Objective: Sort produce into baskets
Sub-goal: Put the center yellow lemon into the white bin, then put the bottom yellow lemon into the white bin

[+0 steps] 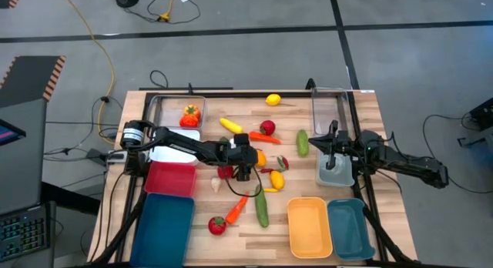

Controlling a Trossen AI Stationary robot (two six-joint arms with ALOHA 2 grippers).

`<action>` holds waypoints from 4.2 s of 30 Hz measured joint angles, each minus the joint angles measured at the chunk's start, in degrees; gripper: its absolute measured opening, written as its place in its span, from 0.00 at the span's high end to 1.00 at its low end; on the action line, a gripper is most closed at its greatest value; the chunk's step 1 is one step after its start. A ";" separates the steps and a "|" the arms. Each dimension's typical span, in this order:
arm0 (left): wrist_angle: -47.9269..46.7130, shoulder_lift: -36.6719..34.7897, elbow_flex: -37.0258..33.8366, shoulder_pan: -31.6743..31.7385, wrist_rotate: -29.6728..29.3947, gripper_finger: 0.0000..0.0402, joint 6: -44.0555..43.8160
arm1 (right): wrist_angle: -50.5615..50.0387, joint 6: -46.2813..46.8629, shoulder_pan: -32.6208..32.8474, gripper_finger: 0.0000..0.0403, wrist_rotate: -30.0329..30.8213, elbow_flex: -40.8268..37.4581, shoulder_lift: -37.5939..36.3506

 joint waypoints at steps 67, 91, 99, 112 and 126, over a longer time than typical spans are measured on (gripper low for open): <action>-16.57 4.55 15.48 5.05 15.59 0.39 7.02 | -0.17 -0.04 -0.02 0.88 0.00 0.11 -0.01; -83.10 0.40 36.69 5.12 14.60 0.38 -4.60 | -0.05 -0.01 -0.02 0.88 -0.02 0.11 0.01; -84.16 -12.53 25.40 5.23 9.83 0.38 -11.65 | 0.00 0.05 -0.01 0.88 -0.01 0.09 0.01; -79.38 -29.72 1.19 5.38 7.09 0.36 -22.53 | 0.04 0.01 0.00 0.88 -0.02 0.09 0.01; -79.16 -29.17 -4.20 5.38 3.57 0.15 -22.92 | 7.01 2.98 0.04 0.88 -0.04 0.97 0.00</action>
